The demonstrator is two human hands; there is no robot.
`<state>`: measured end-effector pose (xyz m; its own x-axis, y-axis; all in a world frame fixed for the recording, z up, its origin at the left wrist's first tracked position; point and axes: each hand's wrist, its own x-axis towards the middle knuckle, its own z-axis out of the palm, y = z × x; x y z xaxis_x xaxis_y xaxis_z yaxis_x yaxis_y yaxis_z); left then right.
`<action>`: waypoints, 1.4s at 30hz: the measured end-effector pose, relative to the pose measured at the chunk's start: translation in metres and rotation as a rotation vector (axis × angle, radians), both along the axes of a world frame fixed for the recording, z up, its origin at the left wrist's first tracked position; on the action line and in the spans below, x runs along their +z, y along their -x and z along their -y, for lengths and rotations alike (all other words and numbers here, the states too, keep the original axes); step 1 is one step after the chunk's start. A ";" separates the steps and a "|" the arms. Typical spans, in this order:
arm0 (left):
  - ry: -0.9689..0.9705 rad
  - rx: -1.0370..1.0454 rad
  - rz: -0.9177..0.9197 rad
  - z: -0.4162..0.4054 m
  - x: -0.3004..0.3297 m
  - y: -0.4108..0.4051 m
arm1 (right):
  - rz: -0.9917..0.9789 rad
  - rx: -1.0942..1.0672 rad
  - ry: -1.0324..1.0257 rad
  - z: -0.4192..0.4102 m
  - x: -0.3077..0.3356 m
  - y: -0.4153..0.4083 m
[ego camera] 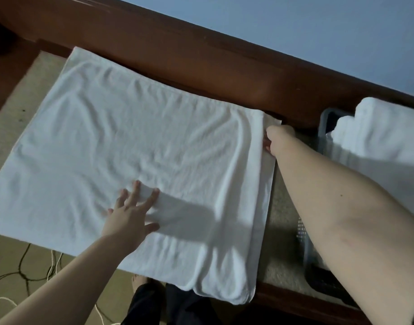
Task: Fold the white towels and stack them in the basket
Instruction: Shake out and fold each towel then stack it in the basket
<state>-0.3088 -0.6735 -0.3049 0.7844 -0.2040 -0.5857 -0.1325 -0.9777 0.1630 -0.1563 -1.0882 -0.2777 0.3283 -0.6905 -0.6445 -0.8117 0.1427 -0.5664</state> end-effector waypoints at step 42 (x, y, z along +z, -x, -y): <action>0.007 -0.048 -0.012 0.001 0.010 -0.002 | -0.003 0.187 -0.056 -0.071 -0.005 0.250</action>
